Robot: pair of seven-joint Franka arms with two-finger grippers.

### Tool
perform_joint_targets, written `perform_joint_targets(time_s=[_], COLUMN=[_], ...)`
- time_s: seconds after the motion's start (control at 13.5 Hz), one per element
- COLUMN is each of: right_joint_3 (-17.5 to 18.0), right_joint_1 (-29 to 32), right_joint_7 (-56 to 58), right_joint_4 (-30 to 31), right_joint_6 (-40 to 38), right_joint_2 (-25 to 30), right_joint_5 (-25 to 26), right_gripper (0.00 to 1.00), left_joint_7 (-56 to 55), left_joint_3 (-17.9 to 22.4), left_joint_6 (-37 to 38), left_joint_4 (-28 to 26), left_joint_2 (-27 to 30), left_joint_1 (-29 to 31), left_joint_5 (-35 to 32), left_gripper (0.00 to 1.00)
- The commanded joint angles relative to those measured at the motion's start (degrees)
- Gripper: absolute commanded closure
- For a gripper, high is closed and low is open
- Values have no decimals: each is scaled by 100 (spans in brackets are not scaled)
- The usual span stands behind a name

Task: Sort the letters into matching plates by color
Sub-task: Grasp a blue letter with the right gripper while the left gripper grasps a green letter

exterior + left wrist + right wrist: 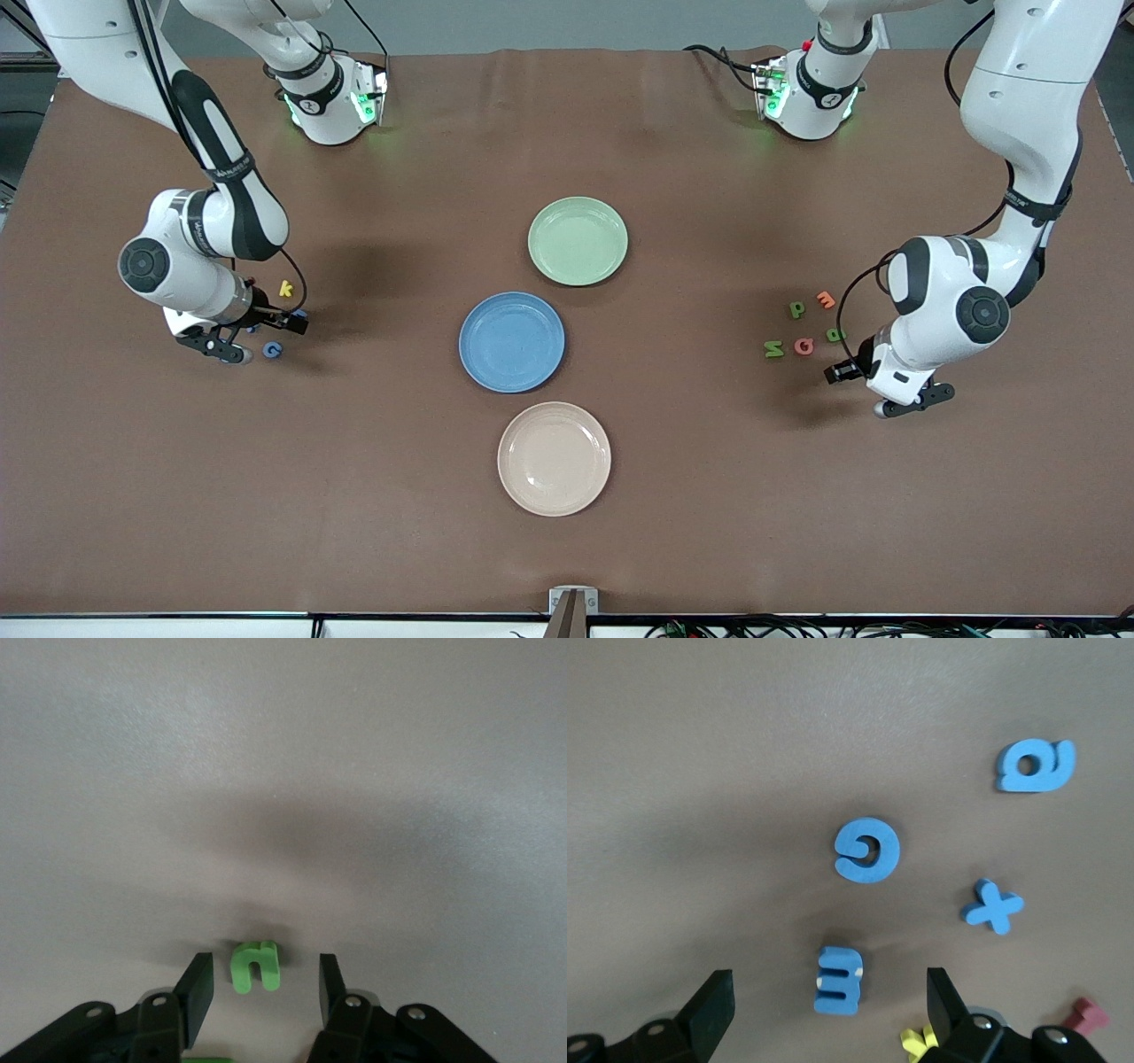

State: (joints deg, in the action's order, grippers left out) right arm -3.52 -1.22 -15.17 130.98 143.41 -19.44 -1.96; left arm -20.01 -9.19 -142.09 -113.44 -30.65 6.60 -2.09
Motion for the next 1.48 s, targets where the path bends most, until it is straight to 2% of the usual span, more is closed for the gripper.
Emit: perform_joint_targets(time_s=[0.0, 0.22, 0.37, 0.96, 1.41], right_joint_3=[1, 1, 1, 18, 18], right_joint_1=[-63, -63, -54, -54, -54], right_joint_7=[-12, 5, 5, 14, 58], right_joint_4=[-72, -64, -64, -64, -64], right_joint_6=[73, 47, 46, 38, 38], right_joint_2=[-148, -192, -227, -315, -315], right_joint_5=[-59, -59, -59, -68, -68], right_gripper=[5, 9, 16, 34, 62], left_joint_7=[-109, -563, -1021, -1137, -1146], left_joint_3=[58, 58, 40, -4, -13], left_joint_6=[23, 23, 23, 23, 5], left_joint_4=[112, 112, 120, 121, 129], left_joint_2=[-90, -143, -169, -143, -178], left_joint_1=[-36, -10, -27, -10, -18], left_joint_5=[-125, -729, -1038, -978, -846], left_gripper=[45, 46, 46, 46, 46])
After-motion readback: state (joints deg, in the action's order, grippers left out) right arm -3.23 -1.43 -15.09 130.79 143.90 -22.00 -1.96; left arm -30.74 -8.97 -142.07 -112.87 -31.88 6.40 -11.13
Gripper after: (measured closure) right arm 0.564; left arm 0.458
